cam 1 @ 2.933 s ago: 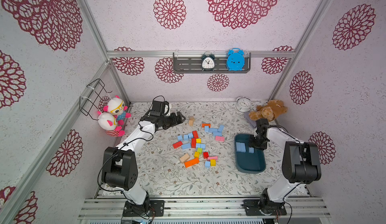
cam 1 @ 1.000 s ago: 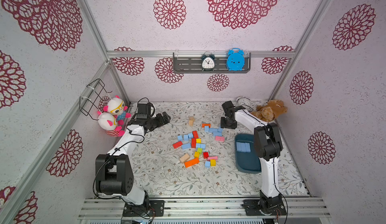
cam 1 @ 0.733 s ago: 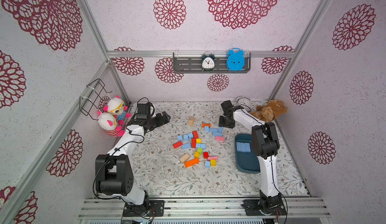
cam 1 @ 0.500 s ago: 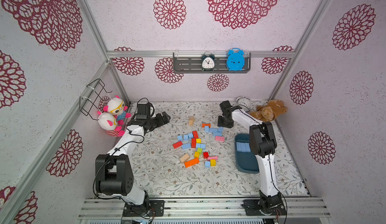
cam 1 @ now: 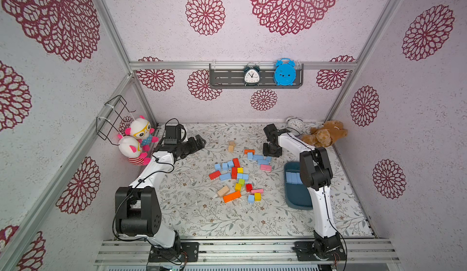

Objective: Pick out the blue building blocks
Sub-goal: Pick up the building block from the center of the board.

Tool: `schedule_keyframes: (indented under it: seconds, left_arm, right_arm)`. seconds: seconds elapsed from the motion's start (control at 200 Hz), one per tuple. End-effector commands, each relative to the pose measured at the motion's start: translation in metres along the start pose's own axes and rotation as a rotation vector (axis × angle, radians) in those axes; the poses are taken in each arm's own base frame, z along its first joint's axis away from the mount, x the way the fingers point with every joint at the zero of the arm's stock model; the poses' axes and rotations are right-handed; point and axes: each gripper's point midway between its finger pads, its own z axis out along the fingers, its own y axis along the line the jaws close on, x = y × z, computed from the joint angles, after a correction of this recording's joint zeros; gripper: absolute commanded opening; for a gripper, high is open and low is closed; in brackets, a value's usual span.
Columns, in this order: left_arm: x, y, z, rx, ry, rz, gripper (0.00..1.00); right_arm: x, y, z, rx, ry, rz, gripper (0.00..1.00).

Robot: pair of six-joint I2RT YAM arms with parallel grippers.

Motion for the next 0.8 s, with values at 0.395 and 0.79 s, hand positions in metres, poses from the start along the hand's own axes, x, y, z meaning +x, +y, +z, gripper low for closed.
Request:
schedule_keyframes:
  seconds: [0.395,0.79]
  left_arm:
    - [0.017,-0.016,0.010,0.086,0.031,0.032,0.99]
    - [0.053,-0.062,0.030,0.148,0.134,0.156,0.99]
  right_arm:
    - [-0.024,0.007,-0.075,-0.091,-0.180,-0.079,0.26]
    - [0.042,-0.108,-0.136,-0.011,-0.157,-0.104,0.24]
